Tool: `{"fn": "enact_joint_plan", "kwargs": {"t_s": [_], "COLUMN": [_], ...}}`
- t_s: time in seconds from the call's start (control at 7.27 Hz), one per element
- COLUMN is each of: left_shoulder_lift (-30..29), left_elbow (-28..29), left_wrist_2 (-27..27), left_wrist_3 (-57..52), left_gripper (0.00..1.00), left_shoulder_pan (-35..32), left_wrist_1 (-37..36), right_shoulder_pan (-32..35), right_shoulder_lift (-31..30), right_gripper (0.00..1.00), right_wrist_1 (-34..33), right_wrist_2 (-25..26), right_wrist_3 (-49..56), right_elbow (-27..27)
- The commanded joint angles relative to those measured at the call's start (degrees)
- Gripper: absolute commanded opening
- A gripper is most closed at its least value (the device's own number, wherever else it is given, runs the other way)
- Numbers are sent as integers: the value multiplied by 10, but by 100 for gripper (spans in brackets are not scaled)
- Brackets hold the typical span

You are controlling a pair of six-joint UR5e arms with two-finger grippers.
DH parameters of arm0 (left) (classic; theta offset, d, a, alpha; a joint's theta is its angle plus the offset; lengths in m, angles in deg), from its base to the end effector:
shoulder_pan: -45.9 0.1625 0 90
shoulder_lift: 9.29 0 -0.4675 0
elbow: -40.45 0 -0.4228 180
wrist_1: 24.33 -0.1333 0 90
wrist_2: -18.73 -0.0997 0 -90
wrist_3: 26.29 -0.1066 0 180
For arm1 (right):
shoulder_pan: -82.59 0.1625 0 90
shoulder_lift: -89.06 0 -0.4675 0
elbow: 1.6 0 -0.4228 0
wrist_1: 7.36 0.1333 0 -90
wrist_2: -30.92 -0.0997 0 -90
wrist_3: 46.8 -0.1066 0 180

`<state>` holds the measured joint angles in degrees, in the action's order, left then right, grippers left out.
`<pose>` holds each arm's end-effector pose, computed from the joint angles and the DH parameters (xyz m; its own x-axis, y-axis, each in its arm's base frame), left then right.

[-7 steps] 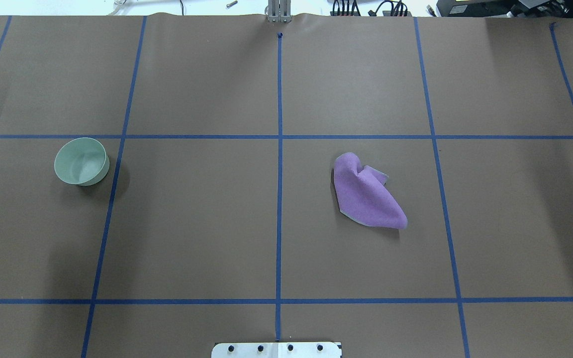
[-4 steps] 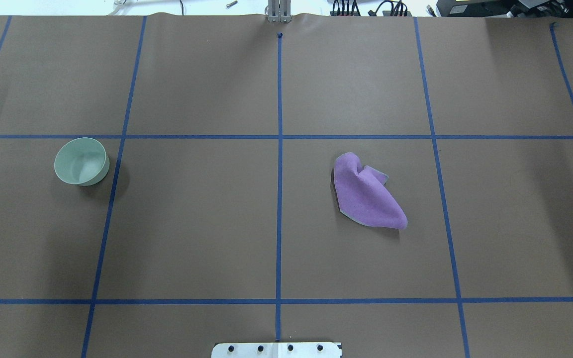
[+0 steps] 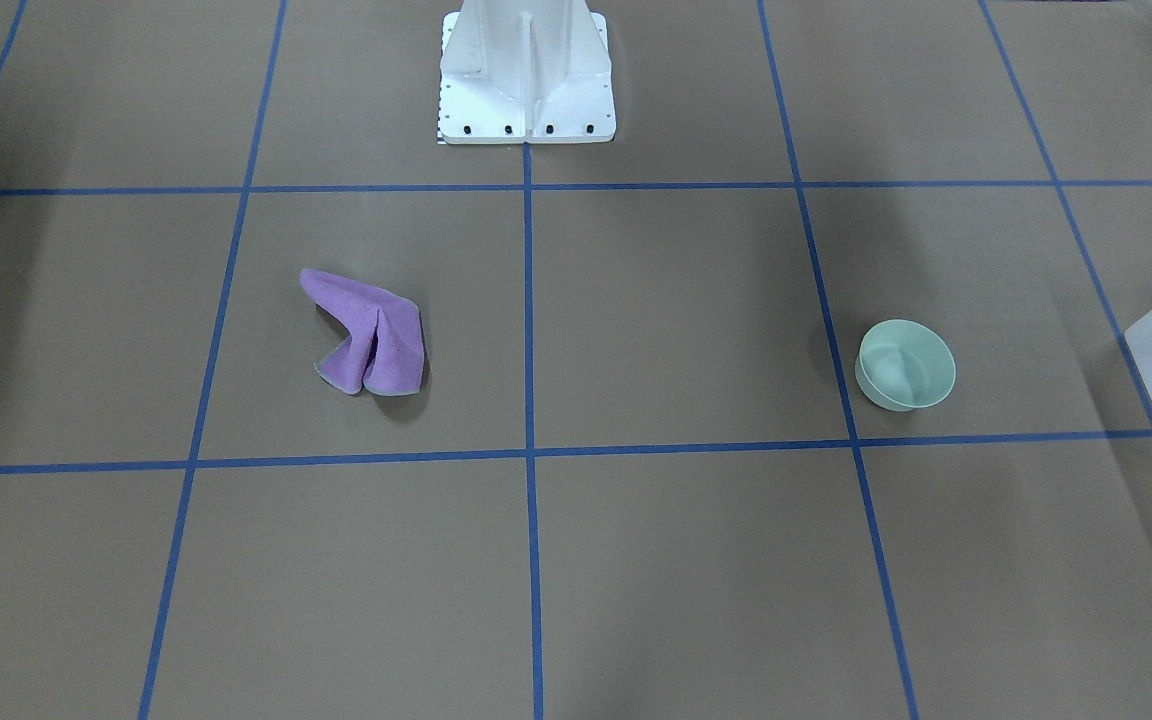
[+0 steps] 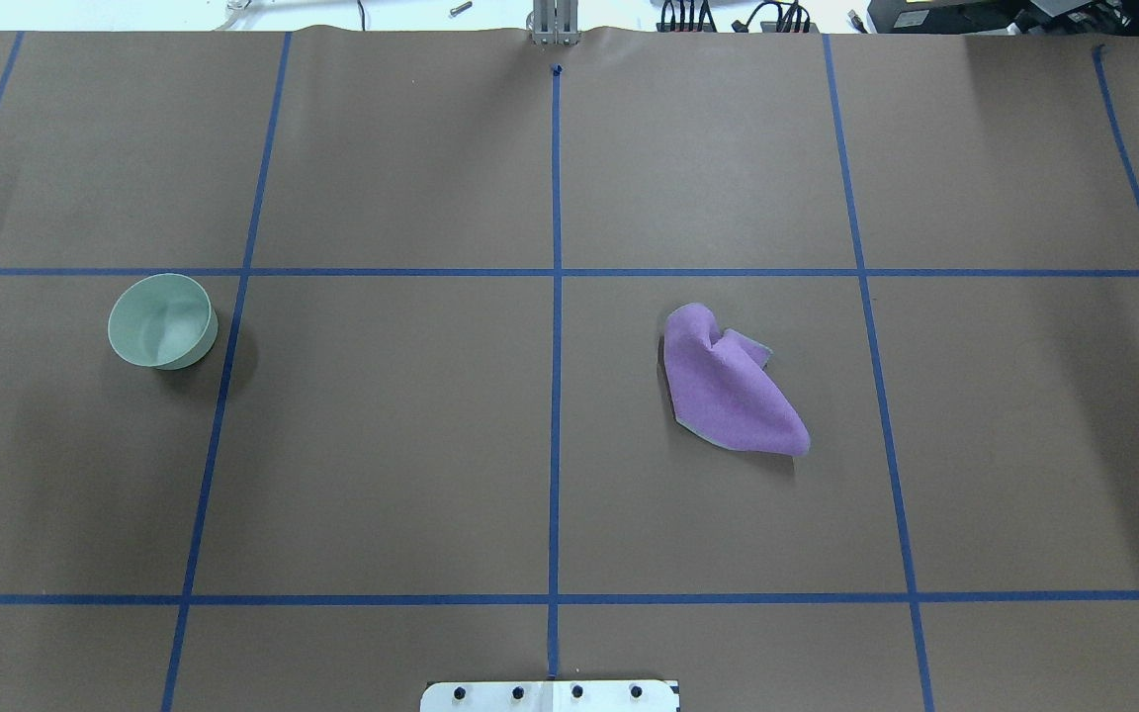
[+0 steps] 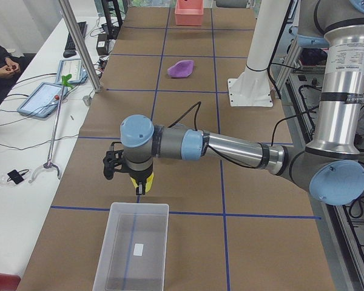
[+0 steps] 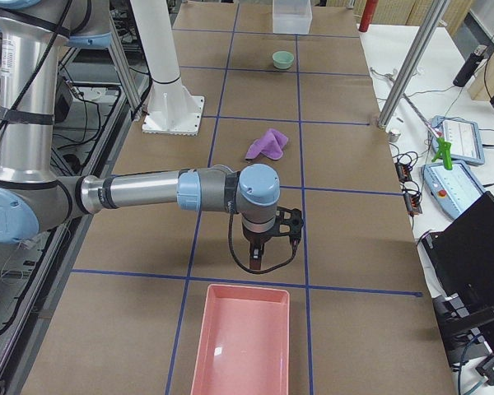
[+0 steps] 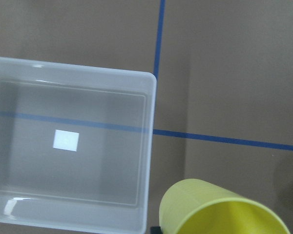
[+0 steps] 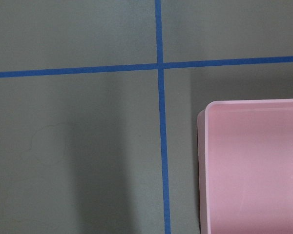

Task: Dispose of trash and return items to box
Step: 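Lift the yellow cup with the left gripper and carry it over the clear bin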

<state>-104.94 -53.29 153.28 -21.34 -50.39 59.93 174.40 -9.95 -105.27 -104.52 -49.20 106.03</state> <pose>-0.1203 -0.5577 0.6282 0.7011 -0.1192 -0.7030 0.1705 0.9854 0.0030 0.0714 -0.4434 0.6344 0.6996 0.0552 0.7124 -0.0609 0.9980 -0.0175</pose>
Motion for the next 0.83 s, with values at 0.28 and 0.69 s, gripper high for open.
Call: {"fn": "enact_joint_plan", "kwargs": {"t_s": [0.28,0.69], "left_shoulder_lift": [-71,-62], "left_elbow": [219,247], "left_wrist_2": [-5,-2], "left_wrist_3": [-14,80], "left_gripper": [0,0], "left_shoulder_pan": [-19,14], "left_wrist_1": [99,181], "right_shoulder_pan": [-3,-7], "right_shoulder_lift": [1,2], "right_gripper": [100,100], "right_wrist_1": [0,0], "right_wrist_2": [0,0], "right_wrist_3": [-1,-1], "right_elbow": [1,2]}}
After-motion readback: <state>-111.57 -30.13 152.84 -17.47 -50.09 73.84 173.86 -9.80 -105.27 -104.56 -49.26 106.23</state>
